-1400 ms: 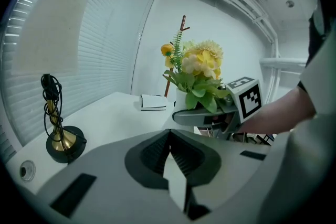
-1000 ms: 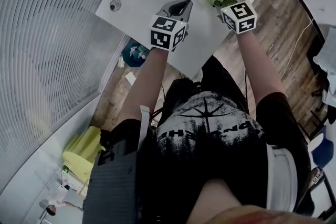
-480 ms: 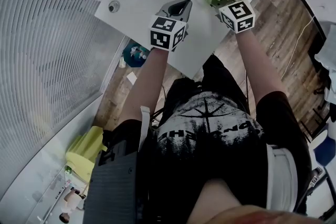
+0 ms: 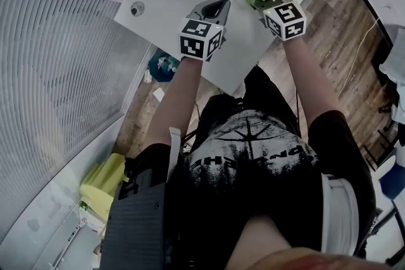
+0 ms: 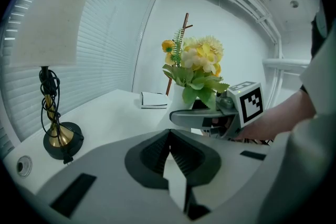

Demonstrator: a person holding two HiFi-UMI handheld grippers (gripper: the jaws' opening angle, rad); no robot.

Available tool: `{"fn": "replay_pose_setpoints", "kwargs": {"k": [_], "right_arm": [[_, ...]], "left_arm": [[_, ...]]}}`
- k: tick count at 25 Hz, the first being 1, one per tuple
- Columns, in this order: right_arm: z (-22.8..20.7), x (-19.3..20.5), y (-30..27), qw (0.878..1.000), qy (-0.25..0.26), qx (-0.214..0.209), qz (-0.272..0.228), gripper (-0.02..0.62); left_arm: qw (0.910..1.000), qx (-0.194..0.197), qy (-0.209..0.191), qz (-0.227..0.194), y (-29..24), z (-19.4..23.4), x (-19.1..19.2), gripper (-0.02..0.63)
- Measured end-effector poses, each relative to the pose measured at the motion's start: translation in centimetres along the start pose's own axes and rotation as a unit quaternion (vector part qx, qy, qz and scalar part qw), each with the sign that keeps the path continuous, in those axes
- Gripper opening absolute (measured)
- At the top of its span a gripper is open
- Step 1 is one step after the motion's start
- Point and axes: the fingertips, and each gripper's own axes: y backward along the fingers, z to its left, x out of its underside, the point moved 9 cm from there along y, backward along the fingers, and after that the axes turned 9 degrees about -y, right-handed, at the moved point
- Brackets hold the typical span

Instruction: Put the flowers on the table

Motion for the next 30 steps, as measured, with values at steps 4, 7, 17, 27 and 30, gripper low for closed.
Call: {"fn": "replay_pose_setpoints", "kwargs": {"k": [4, 7, 17, 27, 30], "right_arm": [[0.1, 0.3, 0.7, 1.000, -0.005, 0.007, 0.008, 0.295], [0.3, 0.5, 1.7, 1.000, -0.013, 0.015, 0.012, 0.295], [1.7, 1.3, 6.3, 0.998, -0.045, 0.053, 0.006, 0.295], [5.4, -0.6, 10.3, 0.997, -0.028, 0.069, -0.013, 0.267], [6.9, -1.3, 11.3, 0.997, -0.021, 0.070, -0.025, 0.181]], "left_arm": [[1.0000, 0.001, -0.006, -0.005, 0.2, -0.1, -0.5, 0.012], [0.9999, 0.005, -0.010, -0.007, 0.4, -0.4, -0.8, 0.012], [0.9986, 0.025, -0.043, -0.021, 1.9, -2.2, -2.0, 0.012], [0.9950, 0.045, -0.075, -0.049, 4.1, -4.2, -3.7, 0.012], [0.9941, 0.047, -0.081, -0.056, 5.1, -4.6, -3.9, 0.012]]}}
